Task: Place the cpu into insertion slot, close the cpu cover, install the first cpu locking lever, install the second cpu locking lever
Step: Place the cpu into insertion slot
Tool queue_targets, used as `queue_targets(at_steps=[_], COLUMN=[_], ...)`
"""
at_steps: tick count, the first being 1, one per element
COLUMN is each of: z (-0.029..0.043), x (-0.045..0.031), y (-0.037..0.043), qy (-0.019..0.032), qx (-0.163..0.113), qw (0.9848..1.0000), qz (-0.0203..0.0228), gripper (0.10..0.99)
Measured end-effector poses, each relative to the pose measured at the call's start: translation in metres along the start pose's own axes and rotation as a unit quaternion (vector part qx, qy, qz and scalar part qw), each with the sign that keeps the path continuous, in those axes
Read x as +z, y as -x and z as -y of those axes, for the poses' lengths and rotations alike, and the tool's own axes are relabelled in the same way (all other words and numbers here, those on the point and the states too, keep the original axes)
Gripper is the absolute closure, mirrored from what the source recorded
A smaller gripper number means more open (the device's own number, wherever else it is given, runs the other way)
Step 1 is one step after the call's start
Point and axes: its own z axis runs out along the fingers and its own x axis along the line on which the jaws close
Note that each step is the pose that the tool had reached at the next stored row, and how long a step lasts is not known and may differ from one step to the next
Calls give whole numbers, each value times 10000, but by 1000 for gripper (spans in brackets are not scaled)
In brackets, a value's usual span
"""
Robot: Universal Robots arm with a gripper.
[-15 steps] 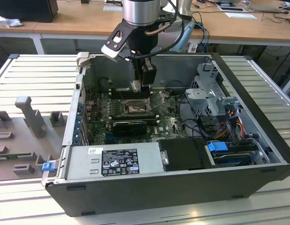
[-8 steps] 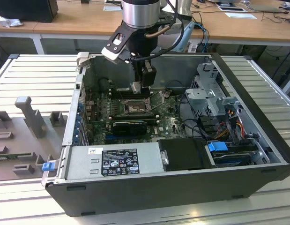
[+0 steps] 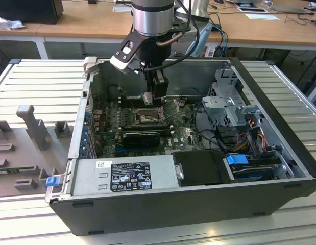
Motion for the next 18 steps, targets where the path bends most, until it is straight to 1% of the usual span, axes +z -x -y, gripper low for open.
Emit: queue_targets(at_steps=[3, 5, 7, 8, 9, 11, 12, 13, 16, 18], z=[2, 3, 5, 6, 10, 13, 10, 2, -14, -16], x=[22, 36, 50, 67, 124, 181, 214, 248, 356, 399], y=[0, 1, 1, 1, -7, -9, -27, -68, -216, -250], qy=[6, 11, 13, 13, 13, 13, 12, 13, 13, 13], qx=[255, 448, 535, 545, 547, 546, 548, 547, 547, 546], qw=[9997, 9990, 9986, 9985, 9985, 9985, 9985, 9985, 9985, 9985], qz=[20, 35, 41, 42, 41, 40, 41, 41, 40, 40], gripper=[557, 557, 557, 557, 557, 557, 557, 557, 557, 557])
